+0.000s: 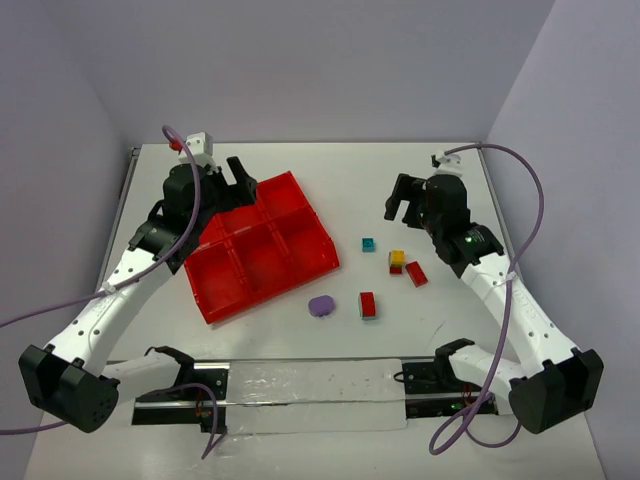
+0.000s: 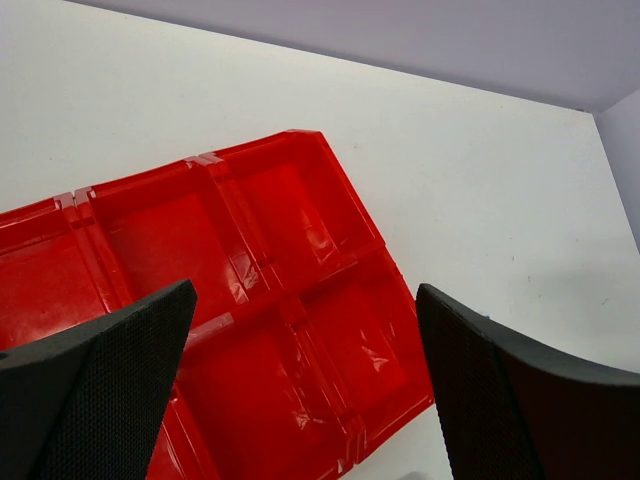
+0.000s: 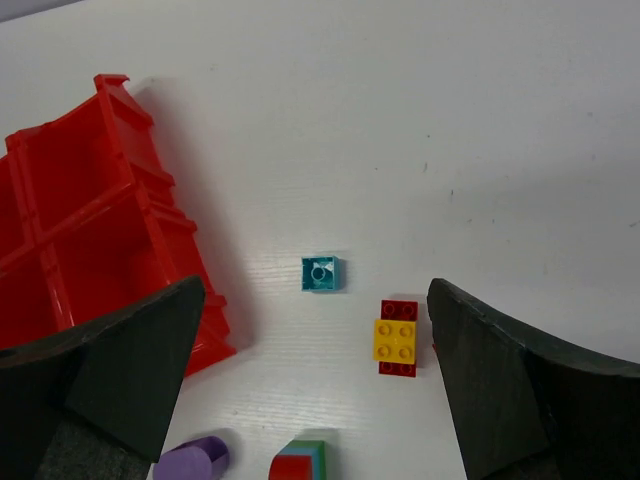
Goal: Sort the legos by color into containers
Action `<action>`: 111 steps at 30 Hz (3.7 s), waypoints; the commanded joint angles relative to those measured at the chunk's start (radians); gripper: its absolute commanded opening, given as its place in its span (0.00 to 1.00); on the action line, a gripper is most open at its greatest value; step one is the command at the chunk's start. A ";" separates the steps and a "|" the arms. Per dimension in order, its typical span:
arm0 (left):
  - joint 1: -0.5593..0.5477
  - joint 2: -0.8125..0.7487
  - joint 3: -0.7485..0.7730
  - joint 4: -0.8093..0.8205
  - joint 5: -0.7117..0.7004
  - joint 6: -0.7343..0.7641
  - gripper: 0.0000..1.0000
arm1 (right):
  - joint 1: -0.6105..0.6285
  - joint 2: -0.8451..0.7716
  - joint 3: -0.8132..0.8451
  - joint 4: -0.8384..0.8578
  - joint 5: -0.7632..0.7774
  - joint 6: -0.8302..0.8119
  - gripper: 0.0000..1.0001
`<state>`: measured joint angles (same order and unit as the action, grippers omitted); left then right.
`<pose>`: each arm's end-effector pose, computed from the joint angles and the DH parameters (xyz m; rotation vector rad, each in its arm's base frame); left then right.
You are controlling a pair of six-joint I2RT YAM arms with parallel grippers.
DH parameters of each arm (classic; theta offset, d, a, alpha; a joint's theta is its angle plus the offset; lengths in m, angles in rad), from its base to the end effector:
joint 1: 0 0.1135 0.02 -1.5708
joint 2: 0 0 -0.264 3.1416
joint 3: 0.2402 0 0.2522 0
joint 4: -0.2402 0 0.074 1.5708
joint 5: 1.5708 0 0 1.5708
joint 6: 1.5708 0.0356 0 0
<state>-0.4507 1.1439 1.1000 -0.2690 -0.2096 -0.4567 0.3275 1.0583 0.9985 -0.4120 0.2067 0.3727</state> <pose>0.2387 -0.1073 0.3695 -0.1505 1.8928 -0.4247 0.2254 0.0689 0.3394 0.1753 2.0319 0.2292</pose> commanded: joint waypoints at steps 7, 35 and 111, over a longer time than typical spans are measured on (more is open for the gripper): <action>0.000 0.006 0.029 0.031 -0.014 -0.001 0.99 | 0.003 -0.074 -0.034 -0.022 0.069 0.011 1.00; 0.000 0.034 0.034 -0.014 -0.059 0.003 0.99 | 0.213 0.449 0.011 0.085 0.071 0.109 0.63; 0.148 -0.092 0.074 -0.241 -0.171 -0.074 0.99 | 0.399 1.314 1.334 -0.219 0.071 0.011 0.41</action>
<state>-0.3103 1.0500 1.1622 -0.5164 -0.4009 -0.5385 0.7303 2.3591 2.2736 -0.6252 0.2718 0.3947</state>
